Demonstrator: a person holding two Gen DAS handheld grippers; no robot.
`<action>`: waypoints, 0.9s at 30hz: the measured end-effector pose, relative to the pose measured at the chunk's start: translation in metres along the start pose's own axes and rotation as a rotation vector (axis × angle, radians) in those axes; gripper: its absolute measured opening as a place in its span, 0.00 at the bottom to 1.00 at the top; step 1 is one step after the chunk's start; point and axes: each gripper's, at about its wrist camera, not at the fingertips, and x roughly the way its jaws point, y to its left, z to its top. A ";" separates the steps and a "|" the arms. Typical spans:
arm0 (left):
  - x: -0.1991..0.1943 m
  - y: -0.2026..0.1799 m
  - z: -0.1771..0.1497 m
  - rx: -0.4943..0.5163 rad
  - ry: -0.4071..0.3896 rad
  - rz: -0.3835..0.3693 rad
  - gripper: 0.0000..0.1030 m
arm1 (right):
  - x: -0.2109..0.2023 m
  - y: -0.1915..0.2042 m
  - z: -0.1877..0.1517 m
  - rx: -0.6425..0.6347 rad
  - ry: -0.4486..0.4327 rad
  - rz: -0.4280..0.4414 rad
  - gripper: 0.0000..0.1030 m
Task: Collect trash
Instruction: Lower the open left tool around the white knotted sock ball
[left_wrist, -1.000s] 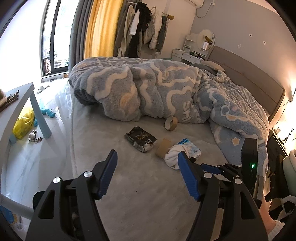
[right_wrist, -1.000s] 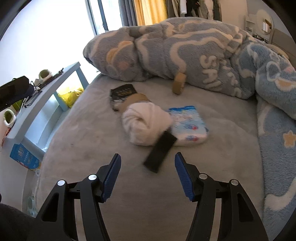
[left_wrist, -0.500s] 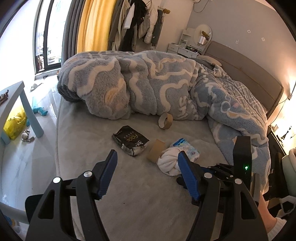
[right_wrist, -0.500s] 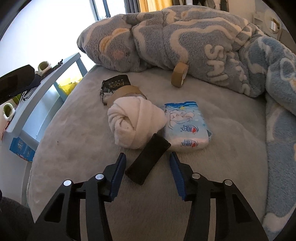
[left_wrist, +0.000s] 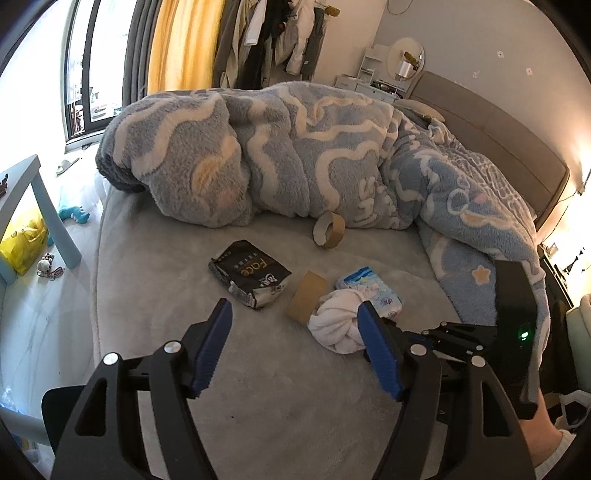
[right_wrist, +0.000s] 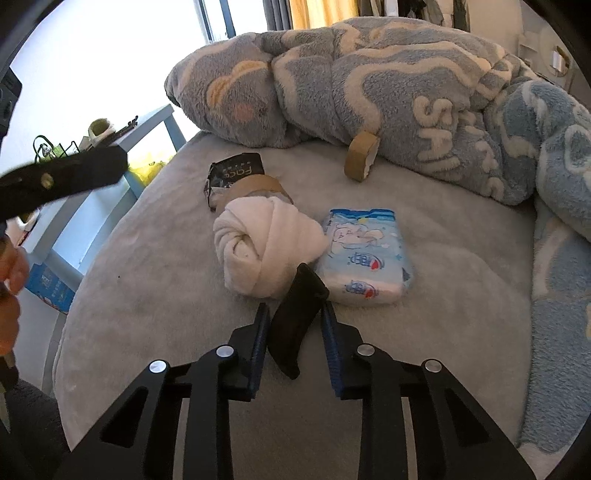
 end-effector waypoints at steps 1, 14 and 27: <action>0.002 -0.002 -0.001 0.002 0.002 -0.001 0.71 | -0.001 -0.002 -0.001 0.005 -0.003 0.005 0.26; 0.034 -0.030 -0.014 0.050 0.068 -0.001 0.72 | -0.022 -0.032 -0.009 0.068 -0.047 0.007 0.19; 0.068 -0.046 -0.020 -0.003 0.109 0.005 0.68 | -0.048 -0.065 -0.024 0.119 -0.111 -0.010 0.19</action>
